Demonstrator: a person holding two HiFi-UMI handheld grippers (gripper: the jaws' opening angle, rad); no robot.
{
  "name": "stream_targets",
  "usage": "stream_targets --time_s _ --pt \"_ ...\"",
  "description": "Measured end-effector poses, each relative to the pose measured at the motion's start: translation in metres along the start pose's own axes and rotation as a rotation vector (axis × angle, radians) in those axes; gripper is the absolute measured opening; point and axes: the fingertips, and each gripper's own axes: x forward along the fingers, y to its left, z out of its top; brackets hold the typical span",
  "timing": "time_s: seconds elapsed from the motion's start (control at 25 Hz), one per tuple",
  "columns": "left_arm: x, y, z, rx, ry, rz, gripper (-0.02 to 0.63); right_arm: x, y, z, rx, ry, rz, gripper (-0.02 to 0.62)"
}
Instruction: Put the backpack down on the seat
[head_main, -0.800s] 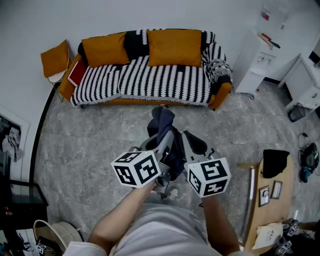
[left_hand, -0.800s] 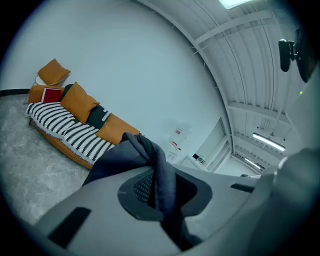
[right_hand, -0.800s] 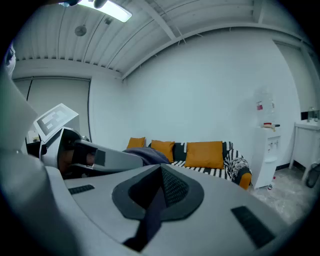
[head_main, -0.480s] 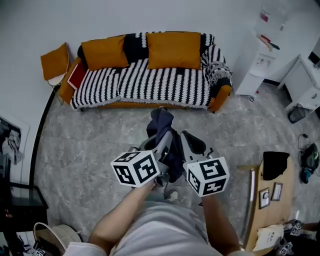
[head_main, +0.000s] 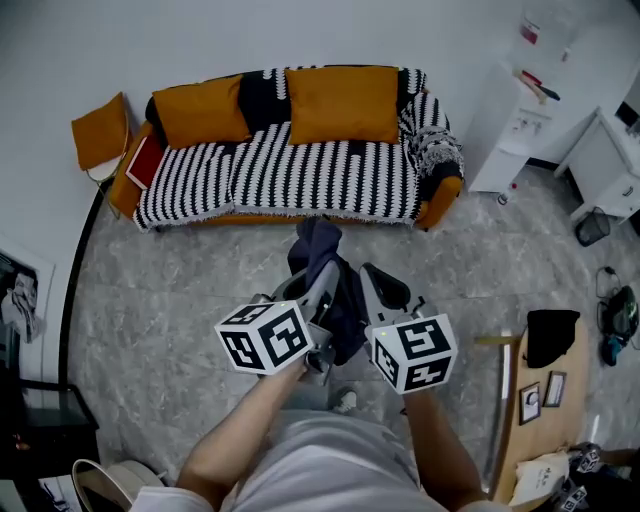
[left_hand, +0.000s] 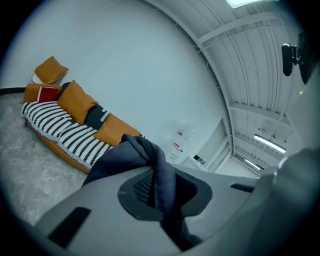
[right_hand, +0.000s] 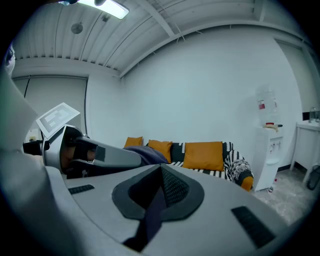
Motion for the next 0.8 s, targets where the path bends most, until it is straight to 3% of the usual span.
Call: stream_targets --time_s 0.8 --pt "0.091 0.078 0.107 0.013 0.064 -0.098 0.026 0.144 -0.036 0.059 -0.005 0.033 -0.092 0.002"
